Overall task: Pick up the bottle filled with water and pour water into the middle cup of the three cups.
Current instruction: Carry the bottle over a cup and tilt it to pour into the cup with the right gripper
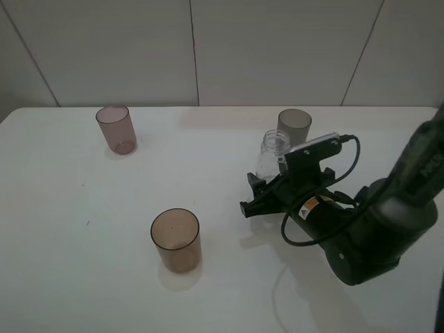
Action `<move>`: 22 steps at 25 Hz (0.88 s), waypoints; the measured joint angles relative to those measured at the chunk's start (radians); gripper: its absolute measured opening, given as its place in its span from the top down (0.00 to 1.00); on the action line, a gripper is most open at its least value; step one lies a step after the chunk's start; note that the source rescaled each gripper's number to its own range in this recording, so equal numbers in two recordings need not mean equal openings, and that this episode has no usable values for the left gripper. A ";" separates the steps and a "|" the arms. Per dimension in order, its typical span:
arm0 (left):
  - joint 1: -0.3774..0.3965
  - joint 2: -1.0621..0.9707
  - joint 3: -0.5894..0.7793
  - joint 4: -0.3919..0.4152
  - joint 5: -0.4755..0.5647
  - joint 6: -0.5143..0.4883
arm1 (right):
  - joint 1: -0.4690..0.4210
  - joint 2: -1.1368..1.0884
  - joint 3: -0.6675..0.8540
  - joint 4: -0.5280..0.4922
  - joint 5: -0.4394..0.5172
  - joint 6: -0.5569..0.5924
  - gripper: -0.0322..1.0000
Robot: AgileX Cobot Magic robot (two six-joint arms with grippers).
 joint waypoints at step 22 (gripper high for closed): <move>0.000 0.000 0.000 0.000 0.000 0.000 | 0.000 -0.640 0.027 0.032 0.973 -0.798 0.97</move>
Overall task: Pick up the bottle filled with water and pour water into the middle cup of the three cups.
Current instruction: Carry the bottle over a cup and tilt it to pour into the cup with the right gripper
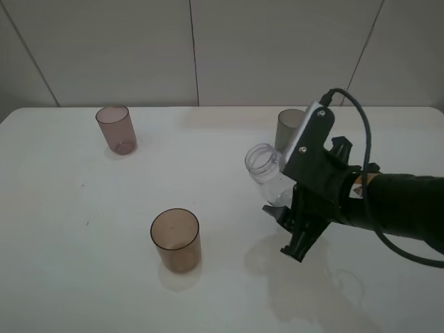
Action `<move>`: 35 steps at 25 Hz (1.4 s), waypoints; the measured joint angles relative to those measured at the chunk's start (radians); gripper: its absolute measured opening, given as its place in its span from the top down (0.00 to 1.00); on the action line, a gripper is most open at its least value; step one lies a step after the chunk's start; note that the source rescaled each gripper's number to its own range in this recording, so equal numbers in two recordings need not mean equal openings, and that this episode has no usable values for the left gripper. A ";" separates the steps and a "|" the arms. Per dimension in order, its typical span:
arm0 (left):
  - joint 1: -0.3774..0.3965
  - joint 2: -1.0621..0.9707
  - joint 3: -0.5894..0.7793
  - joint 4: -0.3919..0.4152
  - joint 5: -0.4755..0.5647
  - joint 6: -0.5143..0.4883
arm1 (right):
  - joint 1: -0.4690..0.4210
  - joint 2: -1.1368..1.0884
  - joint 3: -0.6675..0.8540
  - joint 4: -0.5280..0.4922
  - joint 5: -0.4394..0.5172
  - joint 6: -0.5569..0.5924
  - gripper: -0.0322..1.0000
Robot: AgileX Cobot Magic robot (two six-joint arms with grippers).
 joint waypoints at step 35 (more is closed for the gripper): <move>0.000 0.000 0.000 0.000 0.000 0.000 | 0.000 0.309 -0.210 -0.398 -0.331 -0.354 0.97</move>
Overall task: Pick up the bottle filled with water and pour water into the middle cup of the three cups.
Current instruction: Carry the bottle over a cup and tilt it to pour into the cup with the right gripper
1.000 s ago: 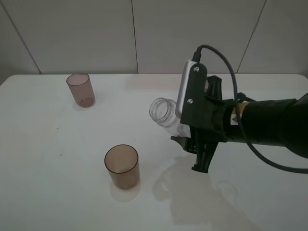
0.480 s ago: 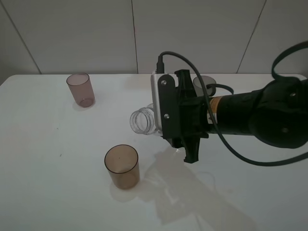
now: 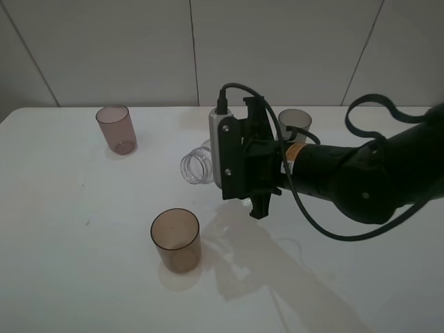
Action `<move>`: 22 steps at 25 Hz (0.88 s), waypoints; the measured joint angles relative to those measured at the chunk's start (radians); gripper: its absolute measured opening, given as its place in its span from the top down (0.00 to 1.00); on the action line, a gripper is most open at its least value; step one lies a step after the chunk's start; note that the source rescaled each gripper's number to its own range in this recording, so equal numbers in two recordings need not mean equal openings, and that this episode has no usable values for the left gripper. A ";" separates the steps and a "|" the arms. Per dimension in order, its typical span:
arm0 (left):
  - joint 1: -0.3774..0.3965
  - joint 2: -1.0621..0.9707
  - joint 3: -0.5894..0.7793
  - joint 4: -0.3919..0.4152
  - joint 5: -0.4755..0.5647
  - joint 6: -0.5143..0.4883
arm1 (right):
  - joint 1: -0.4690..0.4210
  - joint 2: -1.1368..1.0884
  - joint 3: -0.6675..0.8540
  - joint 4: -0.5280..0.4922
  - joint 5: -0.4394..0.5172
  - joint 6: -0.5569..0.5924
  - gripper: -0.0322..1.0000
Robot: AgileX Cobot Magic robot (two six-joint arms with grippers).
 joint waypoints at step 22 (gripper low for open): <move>0.000 0.000 0.000 0.000 0.000 0.000 | 0.121 0.104 -0.024 0.321 -0.167 -0.404 0.97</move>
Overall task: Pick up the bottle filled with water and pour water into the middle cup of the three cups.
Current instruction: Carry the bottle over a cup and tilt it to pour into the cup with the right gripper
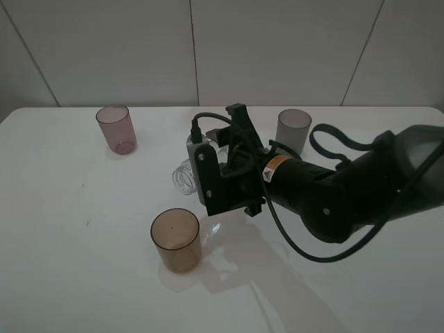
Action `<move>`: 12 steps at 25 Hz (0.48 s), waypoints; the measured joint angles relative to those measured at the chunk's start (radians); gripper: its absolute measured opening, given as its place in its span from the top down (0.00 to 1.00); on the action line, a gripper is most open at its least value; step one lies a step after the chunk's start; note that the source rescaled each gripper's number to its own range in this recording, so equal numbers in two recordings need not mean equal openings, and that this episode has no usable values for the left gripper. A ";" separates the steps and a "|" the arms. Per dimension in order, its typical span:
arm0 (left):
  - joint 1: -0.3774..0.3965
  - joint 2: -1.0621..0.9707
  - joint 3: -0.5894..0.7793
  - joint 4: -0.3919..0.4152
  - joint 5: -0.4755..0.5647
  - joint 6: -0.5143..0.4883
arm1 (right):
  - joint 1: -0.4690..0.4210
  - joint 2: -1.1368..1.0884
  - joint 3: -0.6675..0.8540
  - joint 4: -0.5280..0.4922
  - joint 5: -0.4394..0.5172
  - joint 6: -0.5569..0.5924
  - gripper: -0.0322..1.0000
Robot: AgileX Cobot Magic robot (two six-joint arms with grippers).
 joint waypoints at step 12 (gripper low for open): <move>0.000 0.000 0.000 0.000 0.000 0.000 | 0.030 0.000 0.000 0.026 -0.006 -0.039 0.97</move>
